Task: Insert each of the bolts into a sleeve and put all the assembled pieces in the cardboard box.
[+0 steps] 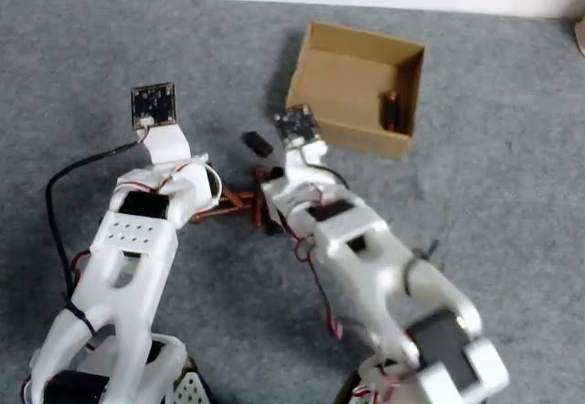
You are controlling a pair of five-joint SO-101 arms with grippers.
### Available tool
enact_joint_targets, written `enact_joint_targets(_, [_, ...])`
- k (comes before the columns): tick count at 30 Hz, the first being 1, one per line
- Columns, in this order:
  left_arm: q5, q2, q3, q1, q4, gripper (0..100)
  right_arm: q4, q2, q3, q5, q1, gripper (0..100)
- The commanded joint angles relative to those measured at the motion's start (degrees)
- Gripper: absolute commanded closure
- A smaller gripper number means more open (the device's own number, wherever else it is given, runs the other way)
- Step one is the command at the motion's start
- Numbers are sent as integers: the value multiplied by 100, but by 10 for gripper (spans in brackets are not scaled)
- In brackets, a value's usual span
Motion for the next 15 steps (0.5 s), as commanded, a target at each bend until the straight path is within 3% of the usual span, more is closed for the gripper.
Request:
enact_joint_targets(1, [26, -4, -22, -84, -123, 986, 734, -1367, 295, 123, 277, 994])
enact_joint_targets(8, [26, -4, -22, -66, -123, 986, 2782, -2703, 708, 1626, 1147, 994])
enact_joint_targets(15, [26, -4, -22, -66, -123, 986, 4022, -2325, 690, 2391, 1789, 994])
